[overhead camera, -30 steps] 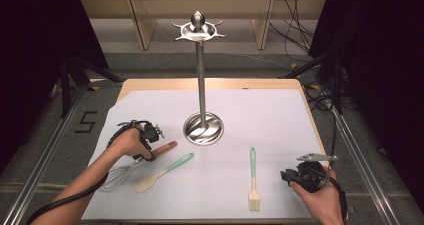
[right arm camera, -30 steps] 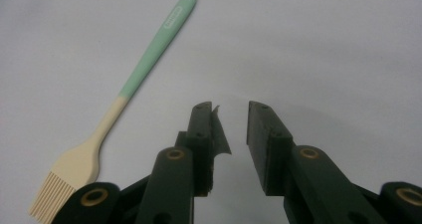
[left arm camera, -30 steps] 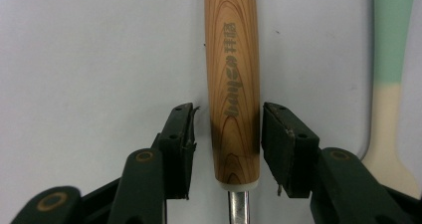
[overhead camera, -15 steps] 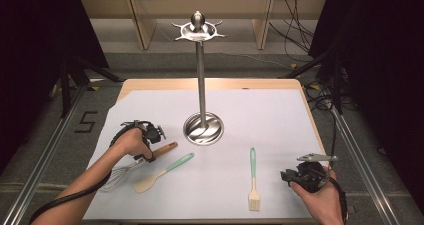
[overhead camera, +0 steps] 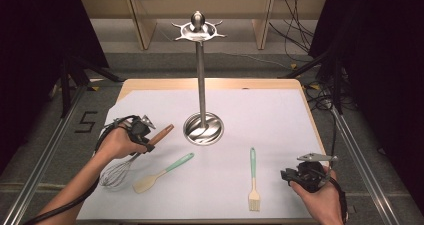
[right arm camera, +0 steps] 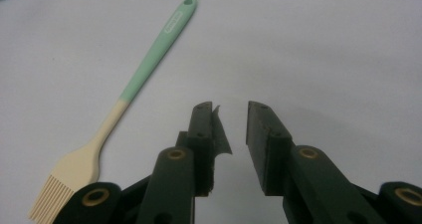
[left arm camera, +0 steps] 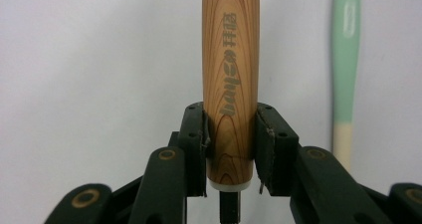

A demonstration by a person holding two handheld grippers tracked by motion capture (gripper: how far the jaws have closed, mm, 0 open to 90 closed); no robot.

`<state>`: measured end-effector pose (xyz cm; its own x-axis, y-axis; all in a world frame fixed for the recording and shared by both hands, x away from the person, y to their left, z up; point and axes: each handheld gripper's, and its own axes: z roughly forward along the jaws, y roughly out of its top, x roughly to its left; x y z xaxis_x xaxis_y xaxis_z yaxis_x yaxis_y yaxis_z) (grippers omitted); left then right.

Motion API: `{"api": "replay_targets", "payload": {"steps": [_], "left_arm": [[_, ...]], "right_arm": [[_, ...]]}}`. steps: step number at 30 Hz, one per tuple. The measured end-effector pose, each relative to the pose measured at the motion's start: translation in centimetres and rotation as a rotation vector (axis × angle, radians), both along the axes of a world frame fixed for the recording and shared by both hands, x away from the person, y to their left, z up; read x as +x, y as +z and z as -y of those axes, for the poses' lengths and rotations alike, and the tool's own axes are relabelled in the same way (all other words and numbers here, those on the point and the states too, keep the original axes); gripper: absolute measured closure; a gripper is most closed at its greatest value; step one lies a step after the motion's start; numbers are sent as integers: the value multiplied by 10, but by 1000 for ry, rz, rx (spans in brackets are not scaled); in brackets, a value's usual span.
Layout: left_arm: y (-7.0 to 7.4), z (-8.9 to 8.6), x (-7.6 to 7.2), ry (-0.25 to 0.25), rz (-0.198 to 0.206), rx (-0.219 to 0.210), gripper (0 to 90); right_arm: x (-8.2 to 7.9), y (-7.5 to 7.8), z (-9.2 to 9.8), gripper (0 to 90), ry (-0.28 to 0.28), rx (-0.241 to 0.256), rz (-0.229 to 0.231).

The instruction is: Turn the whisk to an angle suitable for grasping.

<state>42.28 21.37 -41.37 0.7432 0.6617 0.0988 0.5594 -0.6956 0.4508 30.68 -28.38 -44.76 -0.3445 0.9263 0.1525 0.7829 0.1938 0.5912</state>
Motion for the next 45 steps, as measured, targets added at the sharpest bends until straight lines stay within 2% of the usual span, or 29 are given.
{"api": "replay_targets", "payload": {"steps": [1,2,3,4,5,6,7,8,9,11,13,14,15,17,18,19,20,23,24,26,27,28,30,34,36,40,41,42,45], "left_arm": [[3,-2,-1,-4,31,-13,678],[5,-3,-4,16,40,-55,679],[7,-7,-6,18,88,-82,679],[10,-9,-5,0,119,-75,679],[11,-10,-9,38,107,-126,679],[13,-11,-11,51,119,-149,679],[15,-13,-13,63,139,-175,679],[15,-14,-14,78,160,-208,679],[17,-15,-16,96,188,-243,679],[21,-19,-18,104,214,-272,679],[25,-22,-19,96,240,-269,679],[27,-24,-20,95,280,-286,679],[29,-23,-22,126,288,-320,679],[32,-26,-22,101,329,-319,679],[33,-27,-24,108,336,-326,679],[36,-29,-24,88,346,-306,680],[35,-26,-26,137,360,-370,679],[39,-27,-27,143,404,-416,679],[40,-28,-27,138,415,-416,680],[42,-27,-29,163,432,-457,680],[43,-27,-28,159,442,-464,680],[44,-25,-29,179,443,-494,680],[46,-24,-31,190,456,-511,680],[50,-20,-30,180,488,-548,680],[51,-18,-31,179,494,-560,680],[54,-15,-31,168,517,-579,680],[54,-13,-31,163,522,-601,680],[55,-13,-32,161,526,-600,679],[57,-10,-32,147,539,-625,680]], "right_arm": [[1,0,0,734,10,-2,9],[0,0,0,735,9,-1,9],[1,0,0,735,12,-3,14],[1,0,0,735,12,-3,16],[1,0,-1,736,11,-2,16],[1,0,-1,736,3,-5,12],[0,1,-1,736,8,-3,15],[0,1,-4,737,-7,29,14],[0,1,-3,737,5,19,18],[0,2,-3,739,5,19,21],[0,2,-2,740,3,19,34],[0,3,-2,740,4,23,34],[-1,3,-2,741,1,27,36],[-1,2,-3,741,-1,35,35],[-1,2,-3,742,-2,35,35],[-1,2,-3,742,-2,36,35],[-1,3,-2,743,-4,31,36],[-1,4,-2,743,-3,27,35],[-1,3,-3,744,-4,29,36],[-1,4,-3,744,-10,33,33],[-1,4,-3,744,-11,35,37],[-1,4,-3,744,-10,34,38],[-1,4,-2,745,-7,26,45],[-1,4,-2,745,-9,29,53],[0,4,-1,744,1,21,69],[0,4,-1,744,-11,30,69],[0,4,-1,744,-12,31,69],[1,3,0,743,10,32,90],[0,3,1,740,-3,32,92]]}}
